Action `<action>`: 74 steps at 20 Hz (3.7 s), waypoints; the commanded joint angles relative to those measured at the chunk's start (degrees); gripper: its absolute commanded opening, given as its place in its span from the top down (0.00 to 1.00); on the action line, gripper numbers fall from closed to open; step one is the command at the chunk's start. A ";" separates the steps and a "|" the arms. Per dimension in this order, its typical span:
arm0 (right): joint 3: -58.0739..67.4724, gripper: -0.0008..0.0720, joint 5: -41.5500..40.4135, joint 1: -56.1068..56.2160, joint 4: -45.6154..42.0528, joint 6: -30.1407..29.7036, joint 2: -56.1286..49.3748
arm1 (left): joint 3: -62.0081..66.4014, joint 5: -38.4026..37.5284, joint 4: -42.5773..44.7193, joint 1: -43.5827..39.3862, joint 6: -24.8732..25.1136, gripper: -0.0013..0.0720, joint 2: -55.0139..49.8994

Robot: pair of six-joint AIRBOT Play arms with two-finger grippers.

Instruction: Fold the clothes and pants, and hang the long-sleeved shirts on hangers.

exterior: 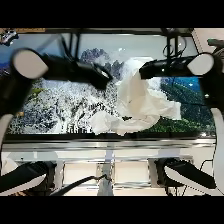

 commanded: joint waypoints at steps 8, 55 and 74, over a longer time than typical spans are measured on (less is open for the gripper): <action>-1.81 0.95 -5.27 0.37 -1.97 3.78 -1.27 | -23.98 26.77 -2.49 -14.05 -36.22 0.36 -6.12; 18.03 0.95 -7.61 1.20 -0.66 9.68 3.93 | 6.73 -4.17 -5.38 16.96 10.47 0.98 6.23; 17.73 0.95 -1.40 7.02 -1.51 11.67 -2.69 | 17.57 -16.83 5.75 15.10 13.77 0.98 1.25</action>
